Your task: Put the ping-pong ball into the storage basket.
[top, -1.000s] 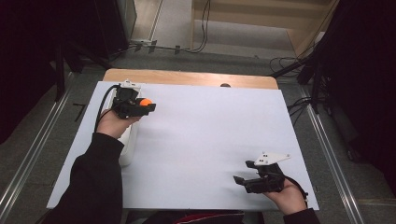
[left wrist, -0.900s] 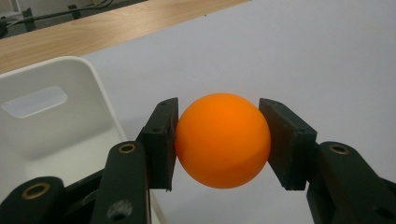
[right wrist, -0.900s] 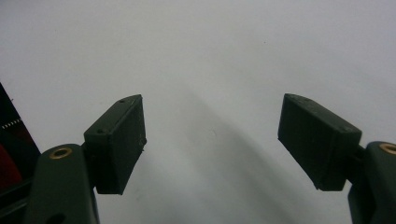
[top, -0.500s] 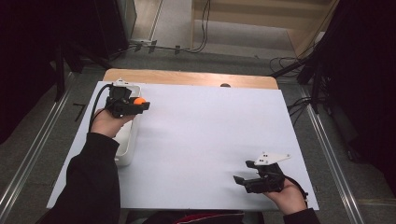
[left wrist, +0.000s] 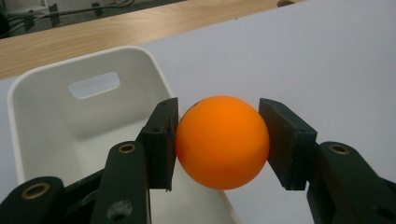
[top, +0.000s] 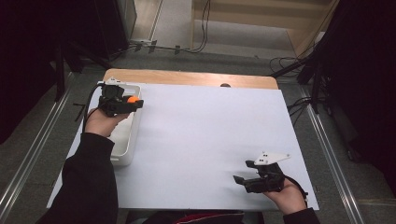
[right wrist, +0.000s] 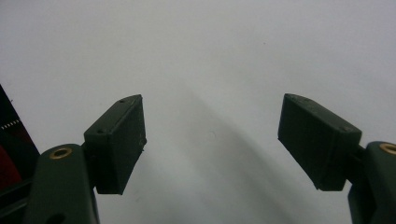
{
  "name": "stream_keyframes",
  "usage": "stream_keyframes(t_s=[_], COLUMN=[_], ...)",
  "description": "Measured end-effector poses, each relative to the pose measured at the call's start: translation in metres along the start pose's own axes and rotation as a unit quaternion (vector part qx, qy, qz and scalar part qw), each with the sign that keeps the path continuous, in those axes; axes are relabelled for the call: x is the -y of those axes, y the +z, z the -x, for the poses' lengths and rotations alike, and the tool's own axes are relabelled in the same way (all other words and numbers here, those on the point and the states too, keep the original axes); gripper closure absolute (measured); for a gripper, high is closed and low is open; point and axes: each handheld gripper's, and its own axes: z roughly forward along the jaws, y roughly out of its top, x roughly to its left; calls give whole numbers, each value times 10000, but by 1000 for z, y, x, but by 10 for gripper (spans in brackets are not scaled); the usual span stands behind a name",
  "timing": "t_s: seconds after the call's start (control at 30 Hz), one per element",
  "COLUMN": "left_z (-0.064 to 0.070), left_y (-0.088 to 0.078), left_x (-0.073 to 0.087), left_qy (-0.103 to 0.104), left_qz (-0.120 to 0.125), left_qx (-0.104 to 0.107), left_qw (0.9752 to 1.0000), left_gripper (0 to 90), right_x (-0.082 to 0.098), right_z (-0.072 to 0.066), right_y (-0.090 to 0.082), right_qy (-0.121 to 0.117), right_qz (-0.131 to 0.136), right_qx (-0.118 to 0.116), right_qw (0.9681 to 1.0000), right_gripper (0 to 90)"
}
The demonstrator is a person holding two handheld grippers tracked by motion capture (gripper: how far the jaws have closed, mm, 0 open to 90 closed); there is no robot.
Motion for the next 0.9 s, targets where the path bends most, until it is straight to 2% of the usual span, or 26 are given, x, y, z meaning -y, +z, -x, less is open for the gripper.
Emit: stream_keyframes(t_s=[0.6,0.7,0.9], left_z=[-18,-20,-21], left_y=[-16,-18,-18], left_x=[5,5,5], left_qy=[-160,-215,-261], left_qz=[105,182,184], left_qx=[-362,-347,-304], left_qw=[9992,9990,9990], left_gripper=[491,491,491], right_x=[-3,-3,-3], right_z=[-1,0,-1], right_y=[1,2,2], right_qy=[-15,-35,-24], right_qz=[-22,-8,-27], right_qx=[-27,-30,-37], right_qw=[10000,10000,10000], right_gripper=[217,217,218])
